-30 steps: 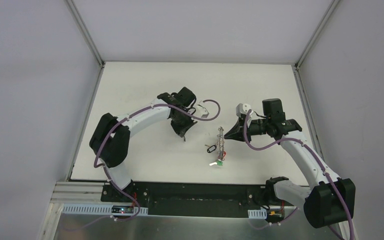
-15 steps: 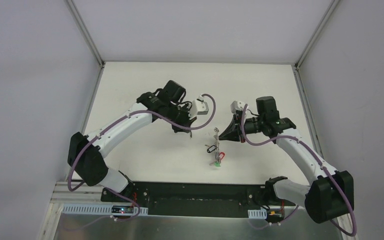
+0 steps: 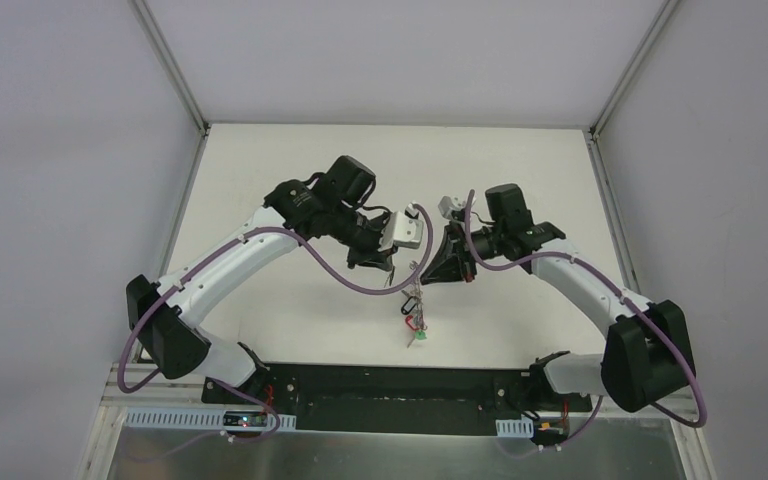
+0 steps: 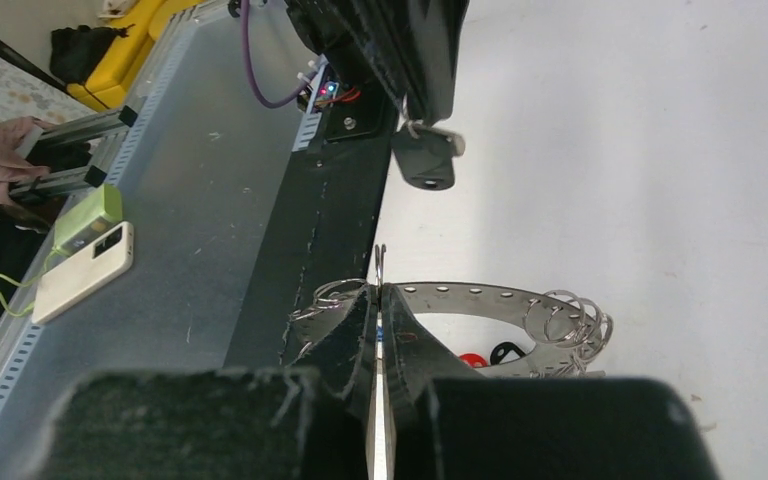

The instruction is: Put the keys on the keyring

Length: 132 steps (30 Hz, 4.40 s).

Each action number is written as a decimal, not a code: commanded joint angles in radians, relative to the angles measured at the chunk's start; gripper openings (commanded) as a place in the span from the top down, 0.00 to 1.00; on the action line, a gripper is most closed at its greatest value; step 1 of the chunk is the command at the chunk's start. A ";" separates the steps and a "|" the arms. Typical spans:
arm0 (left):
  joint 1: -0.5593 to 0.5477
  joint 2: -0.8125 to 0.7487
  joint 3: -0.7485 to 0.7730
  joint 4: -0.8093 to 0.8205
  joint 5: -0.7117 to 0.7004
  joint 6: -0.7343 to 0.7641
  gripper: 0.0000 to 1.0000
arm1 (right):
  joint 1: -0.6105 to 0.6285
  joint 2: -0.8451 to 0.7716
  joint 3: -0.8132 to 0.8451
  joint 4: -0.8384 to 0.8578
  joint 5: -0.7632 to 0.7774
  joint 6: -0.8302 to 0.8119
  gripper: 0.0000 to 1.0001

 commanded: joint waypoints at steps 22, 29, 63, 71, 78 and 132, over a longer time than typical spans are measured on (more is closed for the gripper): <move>-0.125 -0.012 -0.005 0.032 -0.141 0.072 1.00 | 0.080 0.106 0.112 0.013 -0.143 0.022 1.00; -0.148 -0.006 -0.012 0.038 -0.166 0.072 1.00 | 0.084 0.116 0.116 0.011 -0.147 0.023 1.00; -0.197 0.001 -0.031 -0.023 -0.160 0.153 1.00 | 0.072 0.121 0.124 0.013 -0.145 0.034 1.00; -0.199 -0.001 -0.030 -0.032 -0.156 0.160 1.00 | 0.065 0.121 0.119 0.049 -0.133 0.070 1.00; -0.204 0.003 -0.037 -0.009 -0.162 0.127 1.00 | 0.060 0.100 0.072 0.242 -0.071 0.260 1.00; -0.002 0.024 -0.031 0.307 0.054 -0.422 0.65 | -0.038 -0.024 -0.080 0.711 -0.001 0.638 1.00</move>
